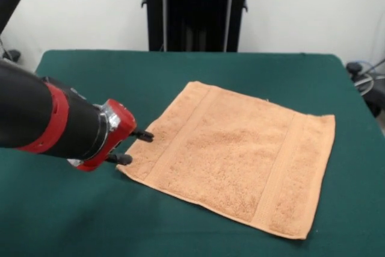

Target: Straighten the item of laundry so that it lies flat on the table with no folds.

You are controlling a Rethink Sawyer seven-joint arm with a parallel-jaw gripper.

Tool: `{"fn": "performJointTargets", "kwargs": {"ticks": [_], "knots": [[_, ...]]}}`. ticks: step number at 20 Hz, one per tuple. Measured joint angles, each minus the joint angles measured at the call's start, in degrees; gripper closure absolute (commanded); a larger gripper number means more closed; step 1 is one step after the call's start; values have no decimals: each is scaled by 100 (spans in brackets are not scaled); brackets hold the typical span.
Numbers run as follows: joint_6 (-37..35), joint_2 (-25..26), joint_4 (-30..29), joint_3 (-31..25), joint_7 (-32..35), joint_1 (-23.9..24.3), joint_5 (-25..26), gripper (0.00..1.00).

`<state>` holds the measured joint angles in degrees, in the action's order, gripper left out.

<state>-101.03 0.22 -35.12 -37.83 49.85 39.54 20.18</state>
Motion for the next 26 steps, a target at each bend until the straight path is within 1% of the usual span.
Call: {"fn": "performJointTargets", "kwargs": {"ticks": [6,9,12,16,23,26], "knots": [[-44,-310,47,-2,0,-394,5,0],[-188,-413,185,-2,0,-648,14,0],[-405,-422,392,-3,0,-854,28,0],[-593,-424,543,-3,0,-998,39,0],[-593,-612,270,14,0,-1034,18,0],[-593,-784,114,101,0,-1076,14,0]]}}
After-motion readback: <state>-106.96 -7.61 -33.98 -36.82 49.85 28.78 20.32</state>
